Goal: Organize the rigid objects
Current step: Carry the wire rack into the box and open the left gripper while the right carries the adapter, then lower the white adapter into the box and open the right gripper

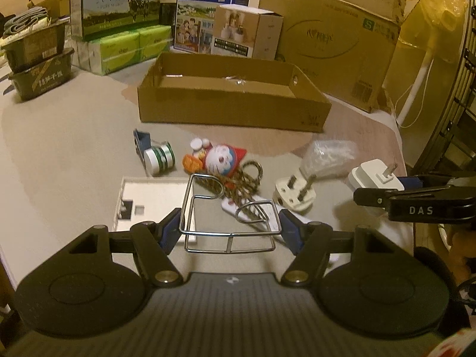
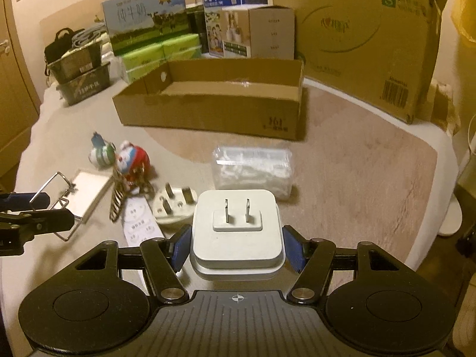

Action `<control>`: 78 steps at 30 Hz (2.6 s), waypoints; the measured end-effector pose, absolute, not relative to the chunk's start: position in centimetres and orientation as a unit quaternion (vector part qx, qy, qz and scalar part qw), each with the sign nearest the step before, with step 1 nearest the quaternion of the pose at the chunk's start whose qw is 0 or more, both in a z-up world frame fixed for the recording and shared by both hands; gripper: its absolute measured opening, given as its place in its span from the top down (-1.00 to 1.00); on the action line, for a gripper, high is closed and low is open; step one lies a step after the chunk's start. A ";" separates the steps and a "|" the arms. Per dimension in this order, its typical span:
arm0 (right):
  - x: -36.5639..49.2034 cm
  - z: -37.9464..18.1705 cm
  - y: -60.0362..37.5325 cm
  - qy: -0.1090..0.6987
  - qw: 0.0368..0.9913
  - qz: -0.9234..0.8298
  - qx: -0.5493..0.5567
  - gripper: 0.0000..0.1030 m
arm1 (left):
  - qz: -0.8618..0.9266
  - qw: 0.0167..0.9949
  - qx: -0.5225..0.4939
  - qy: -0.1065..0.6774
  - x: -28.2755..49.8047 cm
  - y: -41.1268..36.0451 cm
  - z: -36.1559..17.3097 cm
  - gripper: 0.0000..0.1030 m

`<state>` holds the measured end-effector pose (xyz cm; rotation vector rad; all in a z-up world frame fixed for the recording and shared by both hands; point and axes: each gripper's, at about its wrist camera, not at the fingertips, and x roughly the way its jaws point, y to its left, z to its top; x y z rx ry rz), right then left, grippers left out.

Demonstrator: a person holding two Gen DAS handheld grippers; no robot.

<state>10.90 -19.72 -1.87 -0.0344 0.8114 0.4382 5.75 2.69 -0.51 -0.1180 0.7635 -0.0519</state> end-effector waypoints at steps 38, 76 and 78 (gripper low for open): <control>34.6 -1.1 -15.6 0.366 0.909 0.197 -0.022 -0.25 | 0.000 0.936 -0.042 0.349 30.5 10.6 -0.6 -0.29; 34.3 -1.5 -17.3 0.354 0.916 0.187 0.027 -0.64 | 0.012 0.944 -0.030 0.329 28.1 10.2 0.6 -0.49; 33.5 -1.1 -17.8 0.354 0.916 0.185 0.036 -0.64 | 0.015 0.944 -0.033 0.327 27.3 10.2 0.8 -0.54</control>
